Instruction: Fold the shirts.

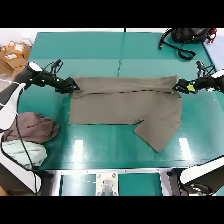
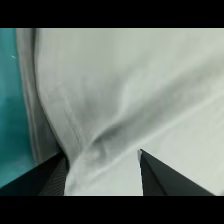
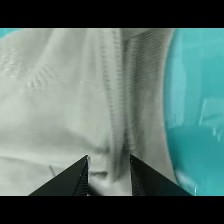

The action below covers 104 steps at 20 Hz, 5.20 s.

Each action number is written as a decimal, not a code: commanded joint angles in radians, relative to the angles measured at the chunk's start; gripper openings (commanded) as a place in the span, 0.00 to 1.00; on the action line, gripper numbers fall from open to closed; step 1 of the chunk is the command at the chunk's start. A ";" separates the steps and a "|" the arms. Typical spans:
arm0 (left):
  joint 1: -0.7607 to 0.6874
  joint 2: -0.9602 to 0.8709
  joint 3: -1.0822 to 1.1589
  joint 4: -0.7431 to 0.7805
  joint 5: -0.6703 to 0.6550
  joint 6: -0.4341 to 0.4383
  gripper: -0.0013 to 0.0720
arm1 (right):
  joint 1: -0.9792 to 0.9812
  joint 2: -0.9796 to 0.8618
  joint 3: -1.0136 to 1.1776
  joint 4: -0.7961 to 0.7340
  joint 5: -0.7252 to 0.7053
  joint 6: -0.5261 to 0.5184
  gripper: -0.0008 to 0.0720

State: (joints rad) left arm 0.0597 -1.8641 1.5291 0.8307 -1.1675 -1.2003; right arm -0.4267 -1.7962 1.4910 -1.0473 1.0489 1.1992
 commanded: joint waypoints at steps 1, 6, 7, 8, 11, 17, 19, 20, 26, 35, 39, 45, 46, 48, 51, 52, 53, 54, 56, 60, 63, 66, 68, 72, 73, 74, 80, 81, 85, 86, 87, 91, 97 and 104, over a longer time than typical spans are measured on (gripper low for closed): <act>0.001 0.002 0.032 0.003 -0.113 -0.011 0.71 | -0.001 0.028 0.051 -0.120 0.085 0.084 0.44; 0.000 0.004 0.204 0.233 -0.435 -0.186 0.06 | -0.012 0.150 0.016 -0.255 0.216 0.189 0.03; -0.001 0.012 0.206 0.233 -0.466 -0.219 0.05 | -0.016 0.182 -0.017 -0.254 0.225 0.216 0.03; -0.007 0.023 0.198 0.237 -0.475 -0.246 0.05 | -0.023 0.222 -0.061 -0.255 0.233 0.235 0.03; -0.068 0.122 0.103 0.372 -0.466 -0.292 0.05 | -0.069 0.380 -0.227 -0.264 0.250 0.287 0.03; -0.235 0.527 -0.408 0.475 -0.122 -0.423 0.05 | -0.185 0.790 -0.702 -0.327 0.258 0.422 0.03; -0.255 0.638 -0.547 0.472 -0.059 -0.484 0.09 | -0.179 0.863 -0.832 -0.321 0.256 0.447 0.35; -0.256 0.675 -0.595 0.469 -0.043 -0.513 0.48 | -0.172 0.877 -0.880 -0.309 0.249 0.449 0.41; -0.314 0.719 -0.803 0.354 0.129 -0.608 0.81 | -0.061 0.876 -1.014 -0.161 0.062 0.447 0.60; -0.410 0.664 -0.889 0.334 0.532 -0.792 0.81 | 0.035 0.742 -1.014 -0.058 -0.013 0.446 0.60; -0.410 0.652 -0.889 0.305 0.599 -0.793 0.81 | 0.051 0.731 -1.012 -0.046 -0.041 0.439 0.60; -0.410 0.653 -0.889 0.311 0.607 -0.779 0.05 | 0.051 0.731 -1.011 -0.041 -0.039 0.439 0.52; -0.410 0.653 -0.889 0.314 0.606 -0.777 0.05 | 0.051 0.731 -1.011 -0.041 -0.039 0.431 0.32; -0.410 0.653 -0.880 0.322 0.578 -0.746 0.05 | 0.051 0.731 -1.009 -0.041 -0.035 0.391 0.08; -0.410 0.653 -0.843 0.388 0.506 -0.739 0.05 | 0.051 0.739 -1.004 -0.041 -0.035 0.386 0.03; -0.410 0.654 -0.833 0.393 0.497 -0.736 0.05 | 0.051 0.743 -1.003 -0.041 -0.031 0.386 0.03; -0.410 0.653 -0.826 0.396 0.493 -0.736 0.05 | 0.051 0.747 -0.998 -0.042 -0.023 0.385 0.03; -0.410 0.653 -0.821 0.398 0.489 -0.734 0.05 | 0.051 0.756 -0.990 -0.042 -0.008 0.375 0.03; -0.410 0.653 -0.821 0.405 0.456 -0.727 0.05 | 0.051 0.779 -0.971 -0.065 0.020 0.367 0.03; -0.410 0.656 -0.815 0.457 0.311 -0.683 0.05 | 0.050 0.820 -0.964 -0.200 0.071 0.427 0.03; -0.410 0.656 -0.750 0.579 0.187 -0.684 0.05 | 0.050 0.848 -0.932 -0.306 0.097 0.481 0.03; -0.409 0.656 -0.665 0.638 0.140 -0.639 0.05 | 0.051 0.854 -0.861 -0.278 0.097 0.484 0.03; -0.409 0.647 -0.623 0.640 0.148 -0.616 0.05 | 0.058 0.852 -0.821 -0.214 0.075 0.457 0.03; -0.409 0.555 -0.470 0.657 0.164 -0.572 0.05 | 0.105 0.779 -0.702 -0.140 -0.019 0.450 0.03; -0.408 0.523 -0.418 0.667 0.165 -0.570 0.05 | 0.114 0.741 -0.655 -0.129 -0.043 0.450 0.03; -0.402 0.483 -0.358 0.669 0.169 -0.562 0.05 | 0.119 0.697 -0.605 -0.119 -0.053 0.450 0.03; -0.359 0.214 -0.006 0.673 0.165 -0.520 0.05 | 0.151 0.359 -0.264 -0.085 -0.085 0.450 0.03; -0.357 0.167 0.042 0.667 0.172 -0.506 0.05 | 0.164 0.299 -0.205 -0.085 -0.097 0.450 0.03; -0.357 0.032 0.138 0.653 0.288 -0.493 0.07 | 0.216 0.087 -0.008 -0.085 -0.124 0.446 0.04; -0.357 0.019 0.141 0.654 0.322 -0.492 0.46 | 0.219 0.049 0.029 -0.085 -0.124 0.446 0.16; -0.356 0.017 0.141 0.657 0.359 -0.493 0.85 | 0.218 0.018 0.066 -0.085 -0.123 0.447 0.38; -0.285 0.019 0.231 0.672 0.293 -0.495 0.87 | 0.129 0.003 0.179 -0.089 0.003 0.352 0.67; -0.166 0.020 0.332 0.626 -0.005 -0.526 0.87 | -0.124 -0.051 0.202 -0.022 0.334 0.130 0.84; -0.166 0.020 0.332 0.490 -0.072 -0.526 0.87 | -0.171 -0.246 0.202 0.207 0.439 -0.095 0.84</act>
State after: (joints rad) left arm -0.1120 -1.8435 1.8572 1.3907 -1.2057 -1.7260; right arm -0.5869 -1.9717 1.6913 -0.9485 1.4311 1.2160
